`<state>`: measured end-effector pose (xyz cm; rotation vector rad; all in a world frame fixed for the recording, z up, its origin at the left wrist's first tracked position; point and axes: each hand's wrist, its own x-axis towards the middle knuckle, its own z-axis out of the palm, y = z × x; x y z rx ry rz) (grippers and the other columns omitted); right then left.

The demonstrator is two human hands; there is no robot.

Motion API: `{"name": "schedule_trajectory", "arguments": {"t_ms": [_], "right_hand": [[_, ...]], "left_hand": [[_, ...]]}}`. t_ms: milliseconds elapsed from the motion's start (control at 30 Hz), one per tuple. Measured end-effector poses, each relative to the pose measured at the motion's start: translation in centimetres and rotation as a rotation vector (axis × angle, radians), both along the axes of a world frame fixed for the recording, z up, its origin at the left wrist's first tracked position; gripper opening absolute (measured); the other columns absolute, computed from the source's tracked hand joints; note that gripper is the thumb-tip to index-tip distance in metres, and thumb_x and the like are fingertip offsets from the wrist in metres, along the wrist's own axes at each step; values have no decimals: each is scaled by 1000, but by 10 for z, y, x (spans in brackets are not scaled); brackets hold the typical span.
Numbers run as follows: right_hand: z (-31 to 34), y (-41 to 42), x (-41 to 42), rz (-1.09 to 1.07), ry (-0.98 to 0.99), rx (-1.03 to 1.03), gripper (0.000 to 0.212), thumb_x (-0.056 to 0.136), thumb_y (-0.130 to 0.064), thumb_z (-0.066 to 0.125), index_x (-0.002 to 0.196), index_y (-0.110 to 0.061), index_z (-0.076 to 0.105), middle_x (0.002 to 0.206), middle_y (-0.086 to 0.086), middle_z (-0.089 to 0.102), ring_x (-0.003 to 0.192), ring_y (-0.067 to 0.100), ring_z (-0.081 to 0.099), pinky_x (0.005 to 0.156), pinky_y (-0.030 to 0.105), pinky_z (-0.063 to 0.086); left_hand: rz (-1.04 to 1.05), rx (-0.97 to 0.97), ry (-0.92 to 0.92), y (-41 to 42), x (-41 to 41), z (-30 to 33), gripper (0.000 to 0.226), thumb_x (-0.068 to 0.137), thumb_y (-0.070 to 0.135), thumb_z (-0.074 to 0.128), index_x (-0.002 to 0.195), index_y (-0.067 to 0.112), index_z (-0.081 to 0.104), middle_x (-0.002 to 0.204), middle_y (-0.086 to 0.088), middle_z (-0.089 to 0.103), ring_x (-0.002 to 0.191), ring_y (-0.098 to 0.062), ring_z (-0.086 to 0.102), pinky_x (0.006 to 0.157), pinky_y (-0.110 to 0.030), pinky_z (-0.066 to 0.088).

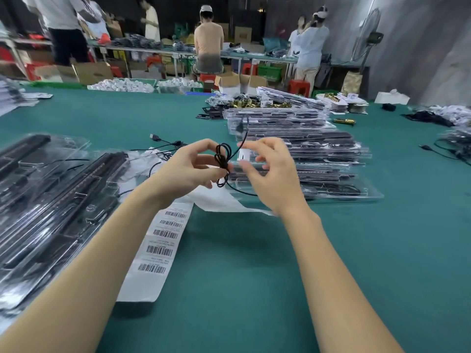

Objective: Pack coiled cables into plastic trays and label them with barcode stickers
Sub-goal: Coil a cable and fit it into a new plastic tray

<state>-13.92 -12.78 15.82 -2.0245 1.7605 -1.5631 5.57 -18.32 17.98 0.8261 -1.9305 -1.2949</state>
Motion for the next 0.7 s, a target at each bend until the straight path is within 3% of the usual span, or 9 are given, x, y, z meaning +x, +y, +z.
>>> {"name": "schedule_trajectory", "arguments": {"t_ms": [67,100,233,333,400,500,633,700], "right_hand": [[6,3,1,-77,-101,-152,10,91,-26,72,94,-22,63,98,-3,56,76,7,58,65,23,50],[9,4,0,-127,-139,-219,18,89,-27,73,88,-19,57,88,-3,57,67,9,59,59,22,48],[24,12,-6,-135,1,-314,25,87,-27,73,100,-18,53,75,-8,54,55,14,56,51,28,48],[27,13,-14,-89,171,-182,34,89,-25,71,123,-28,64,85,-7,56,63,13,53,60,28,49],[25,13,-19,-59,164,-81,18,90,-25,72,108,-26,75,88,-5,59,71,9,51,68,27,48],[22,18,-26,5,70,49,6,90,-29,73,90,-26,78,84,-14,64,79,3,55,72,16,43],[28,24,-29,179,-99,248,17,93,-27,69,80,-21,78,73,-8,74,73,8,69,73,17,51],[31,25,-26,271,-142,343,25,97,-27,65,77,-20,77,67,-2,71,62,14,62,65,26,49]], "left_hand": [[10,-12,20,-2,-1,-3,19,92,6,69,108,15,63,102,-2,77,87,-13,66,67,-24,51],[32,-22,26,-3,-2,-5,20,92,7,68,109,17,65,102,0,77,88,-11,68,67,-23,51],[127,-99,11,-3,-10,-13,27,93,10,67,110,30,71,97,7,77,83,-11,68,68,-24,55],[152,-202,-13,-1,-15,-14,27,92,11,68,110,31,73,95,7,77,76,-11,62,71,-27,55],[156,-221,35,0,-16,-14,26,92,8,67,109,28,72,95,7,77,77,-8,64,68,-21,54],[189,-63,207,-1,-17,-14,19,92,7,69,107,18,67,96,2,78,82,-6,70,65,-16,51],[230,57,312,-1,-24,-20,15,91,10,70,104,14,66,96,1,78,87,-6,71,66,-17,53],[264,77,328,-1,-28,-22,13,90,12,72,102,15,68,95,0,78,87,-7,71,68,-18,54]]}}
